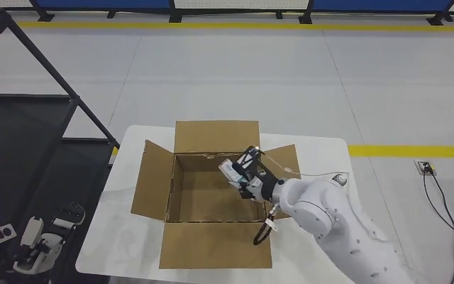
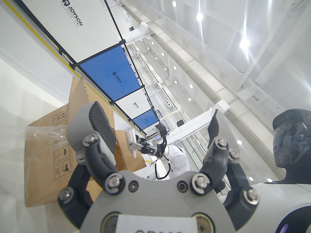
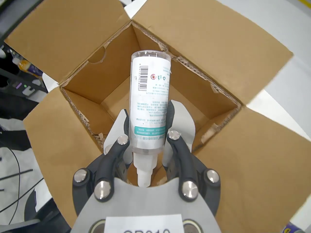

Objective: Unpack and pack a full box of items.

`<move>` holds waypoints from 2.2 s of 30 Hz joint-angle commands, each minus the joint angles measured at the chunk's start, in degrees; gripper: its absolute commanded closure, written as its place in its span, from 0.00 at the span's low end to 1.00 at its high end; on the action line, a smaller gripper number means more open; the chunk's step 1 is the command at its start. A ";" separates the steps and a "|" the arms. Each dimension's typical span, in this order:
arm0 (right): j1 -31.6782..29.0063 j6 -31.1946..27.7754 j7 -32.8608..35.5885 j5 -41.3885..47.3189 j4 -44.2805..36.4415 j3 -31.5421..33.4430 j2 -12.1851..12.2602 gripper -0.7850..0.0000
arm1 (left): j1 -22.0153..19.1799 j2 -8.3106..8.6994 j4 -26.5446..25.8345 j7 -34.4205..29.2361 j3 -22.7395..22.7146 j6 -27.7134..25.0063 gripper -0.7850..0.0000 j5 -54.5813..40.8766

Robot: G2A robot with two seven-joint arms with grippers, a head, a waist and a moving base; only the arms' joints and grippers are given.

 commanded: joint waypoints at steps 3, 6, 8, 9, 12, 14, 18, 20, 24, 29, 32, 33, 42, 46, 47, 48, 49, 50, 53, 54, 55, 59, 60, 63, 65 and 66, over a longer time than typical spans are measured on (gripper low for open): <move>11.95 2.36 2.56 0.39 12.84 -12.23 -5.05 1.00 | 0.00 0.00 0.00 0.00 0.00 0.00 0.00 0.00; 16.89 3.48 2.08 1.73 22.55 -19.24 -9.45 1.00 | 0.00 0.00 0.00 0.00 0.00 0.00 0.00 0.00; 19.03 4.55 0.93 2.07 28.02 -22.90 -12.44 1.00 | 0.00 0.00 0.00 0.00 0.00 0.00 0.00 0.00; 19.57 4.07 0.30 3.32 30.78 -24.21 -13.83 1.00 | 0.00 0.00 0.00 0.00 0.00 0.00 0.00 0.00; 21.08 3.07 -1.23 4.60 38.78 -27.53 -17.69 1.00 | 0.00 0.00 0.00 0.00 0.00 0.00 0.00 0.00; 21.55 3.47 -2.75 4.48 43.30 -29.23 -20.08 1.00 | 0.00 0.00 0.00 0.00 0.00 0.00 0.00 0.00; 22.43 -0.25 -4.66 6.21 51.14 -30.87 -24.11 1.00 | 0.00 0.00 0.00 0.00 0.00 0.00 0.00 0.00; 22.92 -1.52 -5.61 6.87 54.68 -31.08 -25.72 1.00 | 0.00 0.00 0.00 0.00 0.00 0.00 0.00 0.00; 23.77 -4.53 -6.04 8.30 59.87 -31.09 -28.32 0.16 | 0.00 0.00 0.00 0.00 0.00 0.00 0.00 0.00; 24.74 -7.17 -6.47 8.80 63.89 -30.72 -30.39 0.00 | 0.00 0.00 0.00 0.00 0.00 0.00 0.00 0.00; 25.08 -8.02 -7.11 8.64 64.81 -30.35 -30.99 0.00 | 0.00 0.00 0.00 0.00 0.00 0.00 0.00 0.00; 25.16 -8.41 -7.36 8.56 64.85 -30.18 -31.11 0.00 | 0.00 0.00 0.00 0.00 0.00 0.00 0.00 0.00; 24.66 -8.89 -8.54 5.44 56.22 -27.08 -28.87 0.00 | 0.00 0.00 0.00 0.00 0.00 0.00 0.00 0.00; 21.96 -5.99 -8.41 1.34 44.60 -23.27 -24.97 0.00 | 0.00 0.00 0.00 0.00 0.00 0.00 0.00 0.00; 20.67 -4.59 -8.22 -0.36 40.56 -21.80 -23.63 0.00 | 0.00 0.00 0.00 0.00 0.00 0.00 0.00 0.00; 18.94 -3.16 -7.70 -2.29 36.11 -20.11 -22.14 0.00 | 0.00 0.00 0.00 0.00 0.00 0.00 0.00 0.00; 17.01 -1.17 -7.46 -4.87 30.89 -17.88 -20.52 0.00 | 0.00 0.00 0.00 0.00 0.00 0.00 0.00 0.00; 14.31 0.80 -6.79 -7.78 25.18 -15.51 -18.81 0.00 | 0.00 0.00 0.00 0.00 0.00 0.00 0.00 0.00; 3.27 5.77 -2.84 -18.24 5.44 -5.59 -13.45 0.00 | 0.00 0.00 0.00 0.00 0.00 0.00 0.00 0.00; -1.15 6.48 -1.25 -21.88 -1.12 -1.56 -11.82 0.00 | 0.00 0.00 0.00 0.00 0.00 0.00 0.00 0.00; -5.77 6.83 -0.06 -25.06 -7.41 2.57 -10.40 0.00 | 0.00 0.00 0.00 0.00 0.00 0.00 0.00 0.00; -23.17 5.22 -0.58 -29.82 -26.50 19.13 -6.76 0.00 | 0.00 0.00 0.00 0.00 0.00 0.00 0.00 0.00; -26.85 5.34 -1.55 -29.81 -29.33 23.19 -6.27 0.00 | 0.00 0.00 0.00 0.00 0.00 0.00 0.00 0.00; -35.66 8.23 -4.48 -30.48 -33.69 34.27 -5.41 0.00 | 0.00 0.00 0.00 0.00 0.00 0.00 0.00 0.00; -39.75 9.78 -5.74 -30.17 -33.85 40.00 -5.15 0.00 | 0.00 0.00 0.00 0.00 0.00 0.00 0.00 0.00; -41.32 10.50 -5.75 -30.31 -33.34 42.28 -5.06 0.00 | 0.00 0.00 0.00 0.00 0.00 0.00 0.00 0.00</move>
